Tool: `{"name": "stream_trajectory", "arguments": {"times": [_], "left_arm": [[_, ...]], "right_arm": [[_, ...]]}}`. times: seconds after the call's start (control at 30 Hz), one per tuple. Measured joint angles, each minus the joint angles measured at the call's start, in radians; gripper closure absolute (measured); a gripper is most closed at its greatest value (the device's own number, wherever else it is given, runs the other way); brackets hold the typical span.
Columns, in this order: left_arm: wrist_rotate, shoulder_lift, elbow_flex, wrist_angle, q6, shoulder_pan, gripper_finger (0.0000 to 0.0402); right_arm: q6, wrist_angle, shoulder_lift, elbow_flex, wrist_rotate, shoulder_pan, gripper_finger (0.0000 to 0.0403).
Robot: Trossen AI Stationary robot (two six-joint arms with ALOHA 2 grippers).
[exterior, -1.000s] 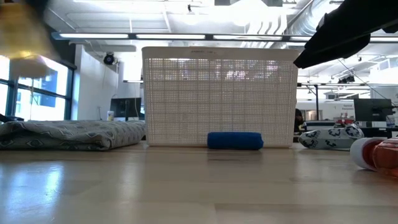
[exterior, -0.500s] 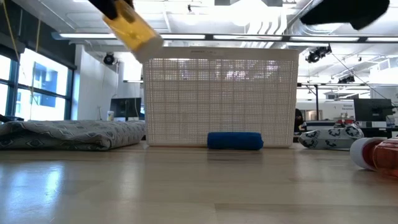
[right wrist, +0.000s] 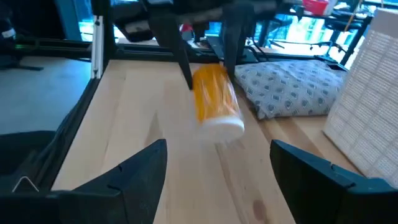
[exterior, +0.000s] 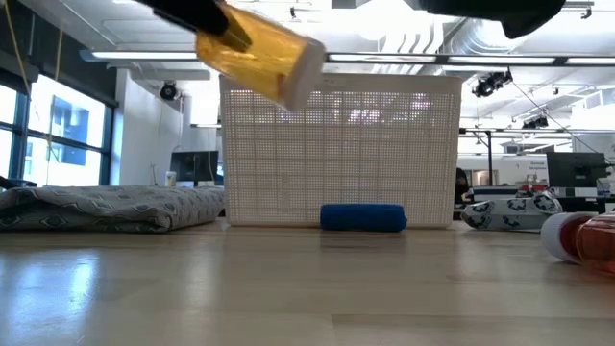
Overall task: Pick & place medical supplies in basket/bin
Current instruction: Put the light orange pill bottle into the white bin
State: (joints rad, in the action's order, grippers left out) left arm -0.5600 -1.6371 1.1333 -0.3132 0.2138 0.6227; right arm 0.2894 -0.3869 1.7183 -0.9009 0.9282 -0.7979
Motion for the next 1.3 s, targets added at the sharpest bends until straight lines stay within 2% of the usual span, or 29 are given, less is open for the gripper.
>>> {"name": "stream_trajectory", "arguments": {"times": [0.13, 0.23, 0.33, 0.43, 0.57, 0.7, 0.83, 0.93, 1.1, 1.3], "left_arm": [[-0.001, 0.007, -0.107, 0.186, -0.018, -0.001, 0.0194], [0.003, 0.025, -0.179, 0.367, -0.068, -0.001, 0.0184], [0.004, 0.053, -0.259, 0.523, -0.122, -0.001, 0.0167], [0.010, 0.090, -0.352, 0.674, -0.164, -0.010, 0.0169], [0.095, 0.131, -0.467, 0.868, -0.204, -0.053, 0.0192], [0.202, 0.154, -0.536, 1.030, -0.233, -0.100, 0.0190], [0.242, 0.157, -0.558, 1.068, -0.239, -0.122, 0.0159], [0.246, 0.157, -0.562, 1.069, -0.248, -0.118, 0.0152], [0.243, 0.157, -0.562, 1.073, -0.251, -0.120, 0.0183], [0.232, 0.157, -0.562, 1.021, -0.231, -0.119, 0.0234]], "right_arm": [[-0.038, -0.037, -0.003, 0.000, 0.005, -0.001, 0.0128], [-0.041, -0.047, -0.004, 0.000, 0.009, 0.007, 0.0128], [-0.003, -0.037, -0.004, 0.000, -0.030, 0.029, 0.0128], [0.017, -0.036, -0.004, 0.000, -0.066, 0.053, 0.0128], [-0.003, -0.053, -0.004, 0.000, -0.069, 0.074, 0.0128], [-0.045, -0.092, -0.005, 0.000, -0.091, 0.122, 0.0128], [-0.079, -0.129, -0.005, 0.000, -0.174, 0.177, 0.0128], [-0.110, -0.148, -0.005, -0.001, -0.205, 0.203, 0.0128], [-0.125, -0.165, -0.005, -0.001, -0.212, 0.225, 0.0128], [0.013, -0.078, -0.005, -0.001, -0.260, 0.229, 0.0128]]}}
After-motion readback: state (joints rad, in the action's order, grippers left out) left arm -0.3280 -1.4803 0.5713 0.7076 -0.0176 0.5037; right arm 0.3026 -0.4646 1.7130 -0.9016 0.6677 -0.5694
